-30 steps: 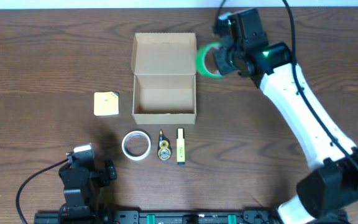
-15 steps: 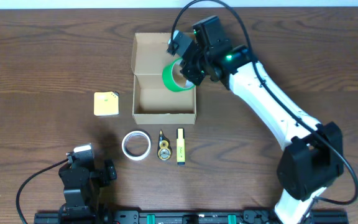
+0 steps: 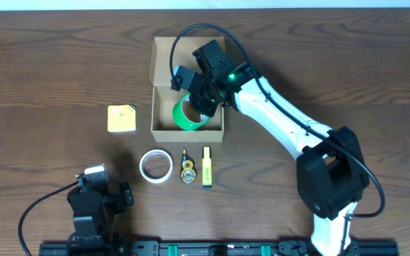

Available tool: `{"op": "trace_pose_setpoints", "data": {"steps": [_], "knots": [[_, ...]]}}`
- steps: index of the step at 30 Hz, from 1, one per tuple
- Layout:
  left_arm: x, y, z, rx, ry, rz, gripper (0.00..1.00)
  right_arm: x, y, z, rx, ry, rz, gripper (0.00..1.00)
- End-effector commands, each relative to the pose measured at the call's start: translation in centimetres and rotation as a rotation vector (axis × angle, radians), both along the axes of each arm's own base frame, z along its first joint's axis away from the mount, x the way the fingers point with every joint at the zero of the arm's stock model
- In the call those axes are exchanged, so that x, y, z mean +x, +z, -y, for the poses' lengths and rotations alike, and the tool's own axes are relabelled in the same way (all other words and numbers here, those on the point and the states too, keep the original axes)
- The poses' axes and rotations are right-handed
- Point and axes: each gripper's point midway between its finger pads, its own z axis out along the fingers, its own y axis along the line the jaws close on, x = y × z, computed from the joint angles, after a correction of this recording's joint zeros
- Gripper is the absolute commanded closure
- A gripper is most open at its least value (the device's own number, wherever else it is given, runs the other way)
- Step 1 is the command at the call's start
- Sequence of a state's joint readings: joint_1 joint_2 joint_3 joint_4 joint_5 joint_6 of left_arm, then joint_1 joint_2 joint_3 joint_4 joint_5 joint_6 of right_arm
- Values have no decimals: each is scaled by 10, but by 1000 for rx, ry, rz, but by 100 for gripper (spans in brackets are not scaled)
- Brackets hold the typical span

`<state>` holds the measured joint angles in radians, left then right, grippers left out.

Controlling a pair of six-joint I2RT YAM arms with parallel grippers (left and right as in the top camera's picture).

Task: Pack container
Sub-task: 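Lift the green tape with the right gripper and drop it into the box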

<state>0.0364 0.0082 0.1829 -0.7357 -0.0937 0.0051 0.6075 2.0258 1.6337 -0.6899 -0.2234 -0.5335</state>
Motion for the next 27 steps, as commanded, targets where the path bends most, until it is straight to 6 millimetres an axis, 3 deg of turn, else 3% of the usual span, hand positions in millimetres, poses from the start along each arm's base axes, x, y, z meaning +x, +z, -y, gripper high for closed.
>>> {"op": "trace_pose_setpoints", "data": {"steps": [1,9,19,20,21,22,27], "knots": [[-3,-10,-2,19,-2,-32,5,3,-15,1,-40,2,5,99],[-3,-10,-2,19,-2,-32,5,12,-14,4,-57,-25,43,99],[-3,-10,-2,19,-2,-32,5,8,-49,7,-103,-23,-21,99],[-3,-10,-2,19,-2,-32,5,8,-48,6,-101,-23,-19,84],[-3,-10,-2,19,-2,-32,5,10,-48,5,-97,-23,-13,56],[-3,-10,-2,19,-2,-32,5,11,-46,4,-90,-24,-4,42],[-3,-10,-2,19,-2,-32,5,17,-43,0,-70,-33,17,35]]}}
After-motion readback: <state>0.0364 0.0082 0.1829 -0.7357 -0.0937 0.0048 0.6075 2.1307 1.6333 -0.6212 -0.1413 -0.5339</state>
